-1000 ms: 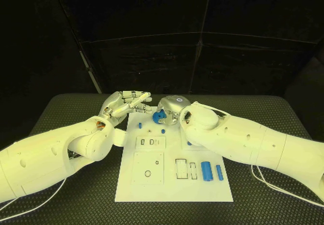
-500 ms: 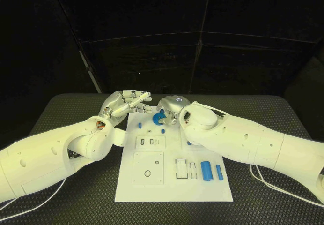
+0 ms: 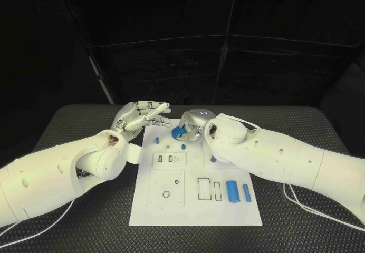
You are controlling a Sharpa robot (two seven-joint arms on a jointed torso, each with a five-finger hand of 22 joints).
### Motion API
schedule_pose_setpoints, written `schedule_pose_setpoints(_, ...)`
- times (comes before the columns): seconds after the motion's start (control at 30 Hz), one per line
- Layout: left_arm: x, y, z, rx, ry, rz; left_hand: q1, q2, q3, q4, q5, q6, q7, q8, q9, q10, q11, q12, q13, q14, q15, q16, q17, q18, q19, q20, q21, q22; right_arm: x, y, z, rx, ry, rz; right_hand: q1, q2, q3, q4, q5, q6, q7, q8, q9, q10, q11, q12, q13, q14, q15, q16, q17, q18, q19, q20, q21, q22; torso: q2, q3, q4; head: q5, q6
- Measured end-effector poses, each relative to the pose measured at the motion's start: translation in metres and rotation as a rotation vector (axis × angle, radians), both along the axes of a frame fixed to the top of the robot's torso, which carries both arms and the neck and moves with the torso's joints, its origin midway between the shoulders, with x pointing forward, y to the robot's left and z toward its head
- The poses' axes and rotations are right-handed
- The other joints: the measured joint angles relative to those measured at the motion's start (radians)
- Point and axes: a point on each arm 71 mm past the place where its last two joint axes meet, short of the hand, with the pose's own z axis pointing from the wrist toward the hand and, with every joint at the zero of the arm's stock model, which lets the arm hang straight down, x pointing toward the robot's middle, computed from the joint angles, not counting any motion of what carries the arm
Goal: Assemble the parts on the task board
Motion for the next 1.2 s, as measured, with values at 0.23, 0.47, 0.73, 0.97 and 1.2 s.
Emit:
schedule_pose_setpoints(0.23,0.0,0.001,0.0,0.001,0.0,0.002,0.0,0.0,0.0,0.0,0.0,0.0,0.0,0.0,0.0,0.0,0.0,0.0,0.0,0.0,0.0,0.0,0.0,0.0,0.0,0.0,0.0,0.0,-0.001,-0.014,0.001,0.044,-0.008,-0.015,0.002,-0.01,0.004,-0.004,0.023,0.004,0.003,-0.008,-0.002,0.0,0.0,0.011,0.0,0.0,0.0,0.0,0.0,0.0,0.0,0.0,0.007,0.0,0.0,0.0001,-0.0005,0.001,0.004)
schedule_pose_setpoints(0.47,0.001,0.005,-0.001,0.006,0.001,0.011,0.0,0.0,0.0,0.0,0.0,0.0,0.0,0.0,0.0,0.0,0.0,0.0,0.0,0.0,0.0,0.0,0.0,0.0,0.0,0.0,0.0,-0.001,-0.007,-0.042,0.012,0.159,-0.078,-0.01,0.024,-0.019,0.009,-0.015,0.027,-0.018,0.011,-0.025,-0.005,0.0,0.0,0.011,0.0,0.0,0.0,0.0,0.0,0.0,0.004,0.004,0.007,0.0,-0.002,0.0015,-0.0022,-0.002,0.011)
schedule_pose_setpoints(0.73,0.002,0.008,-0.001,0.009,0.001,0.016,0.0,0.0,0.0,0.0,0.0,0.0,0.0,0.0,0.0,0.0,0.0,0.0,0.0,0.0,0.0,0.0,0.001,0.0,0.0,0.0,0.0,-0.001,-0.017,-0.108,0.02,0.251,-0.068,-0.032,0.091,-0.035,0.022,-0.063,0.023,0.005,0.004,-0.028,0.0,0.0,0.0,0.011,0.0,0.0,0.0,0.004,0.0,0.0,0.004,0.004,0.007,0.0,-0.003,0.0025,-0.0039,-0.012,0.02)
schedule_pose_setpoints(0.97,0.002,0.006,-0.001,0.007,0.002,0.011,0.0,0.0,0.0,0.0,0.0,0.0,0.0,0.0,0.0,0.0,0.0,0.0,0.0,0.0,0.0,0.0,0.001,0.0,0.0,0.0,0.0,-0.001,-0.019,-0.181,0.022,0.321,0.009,-0.096,0.148,-0.063,0.009,-0.126,0.023,0.022,0.0,-0.021,-0.001,0.0,0.0,0.011,0.0,0.0,0.0,0.004,0.0,0.0,0.004,0.004,0.007,0.0,-0.003,0.0044,-0.0055,-0.023,0.028)
schedule_pose_setpoints(1.2,0.002,0.003,-0.002,0.004,0.002,0.006,0.0,0.0,0.0,0.0,0.0,0.0,0.0,0.0,0.0,0.0,0.0,0.0,0.0,0.0,0.0,0.0,0.001,0.0,0.0,0.0,0.0,-0.001,-0.011,-0.215,0.016,0.352,0.058,-0.139,0.16,-0.062,-0.002,-0.136,0.019,0.011,-0.005,-0.038,-0.003,0.0,0.0,0.006,0.0,0.0,0.0,0.004,0.0,0.0,0.004,0.004,0.007,0.0,-0.002,0.0045,-0.0039,-0.034,0.03)
